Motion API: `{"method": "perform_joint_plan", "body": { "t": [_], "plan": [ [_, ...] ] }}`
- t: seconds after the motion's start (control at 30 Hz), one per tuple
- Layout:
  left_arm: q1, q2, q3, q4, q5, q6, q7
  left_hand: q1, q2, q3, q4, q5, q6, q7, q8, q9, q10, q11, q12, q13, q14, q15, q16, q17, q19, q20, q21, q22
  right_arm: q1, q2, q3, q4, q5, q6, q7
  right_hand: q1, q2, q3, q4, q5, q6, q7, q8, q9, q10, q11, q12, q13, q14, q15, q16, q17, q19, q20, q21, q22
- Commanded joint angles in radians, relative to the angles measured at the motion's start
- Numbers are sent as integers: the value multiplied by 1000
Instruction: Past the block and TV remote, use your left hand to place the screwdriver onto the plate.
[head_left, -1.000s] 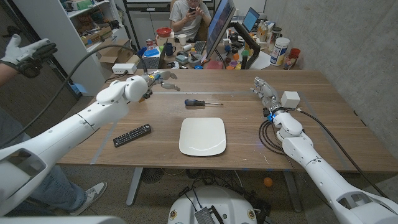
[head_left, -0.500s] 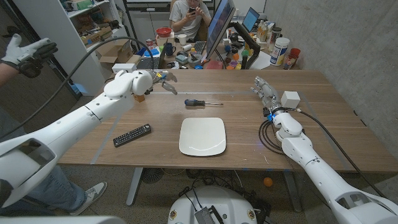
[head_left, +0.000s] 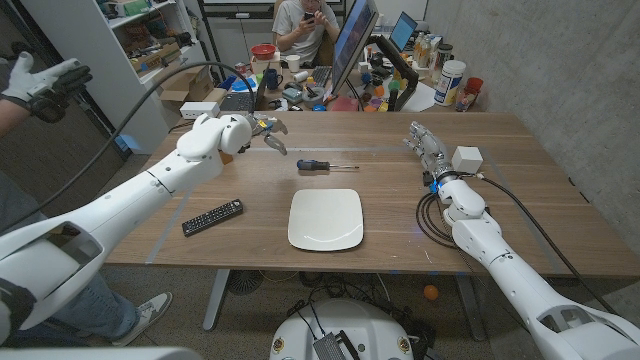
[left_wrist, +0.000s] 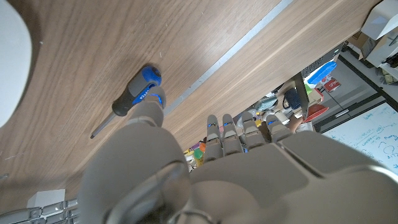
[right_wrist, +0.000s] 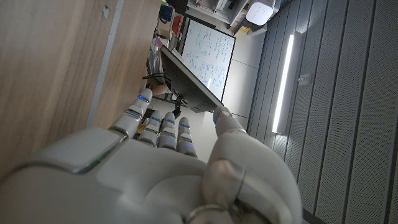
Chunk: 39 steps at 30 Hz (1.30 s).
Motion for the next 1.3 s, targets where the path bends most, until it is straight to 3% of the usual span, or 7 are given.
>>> {"method": "perform_joint_plan", "body": {
  "t": [0.03, 0.63, 1.3],
  "plan": [
    [-21, -55, 29, 68, 31, -33, 14, 8, -2, 0, 6, 8, 10, 8, 1, 5, 8, -9, 6, -1, 6, 3, 2, 3, 1, 8, 5, 6, 6, 3, -2, 5, -5, 8, 0, 2, -13, -3, 1, 3, 1, -10, 2, 4, 7, 2, -1, 2, 5, 4, -1, 4, 3, 6, 0, 2],
    [-89, -143, 122, 163, 127, -60, -25, 12, 0, -6, 10, 11, 13, 8, -1, 5, 15, -11, 10, -2, 11, 4, 5, 3, 6, 10, 9, 6, 16, 15, 6, 27, -5, 53, -2, 3, -13, -5, 0, 3, 1, -10, 2, 4, 10, 3, 0, 2, 6, 2, -2, 5, 4, 5, 0, 2],
    [-98, -207, 163, 215, 129, -81, -16, 14, 2, -12, 13, 12, 9, 14, -4, 5, 18, -15, 11, -2, 19, 7, 8, 4, 8, 11, 11, 7, 28, 23, 11, 40, 3, 79, 9, 2, -14, -8, -1, 3, 2, -9, 2, 4, 10, 3, -1, 2, 7, 1, -3, 5, 5, 5, 0, 2]
  ]
}}
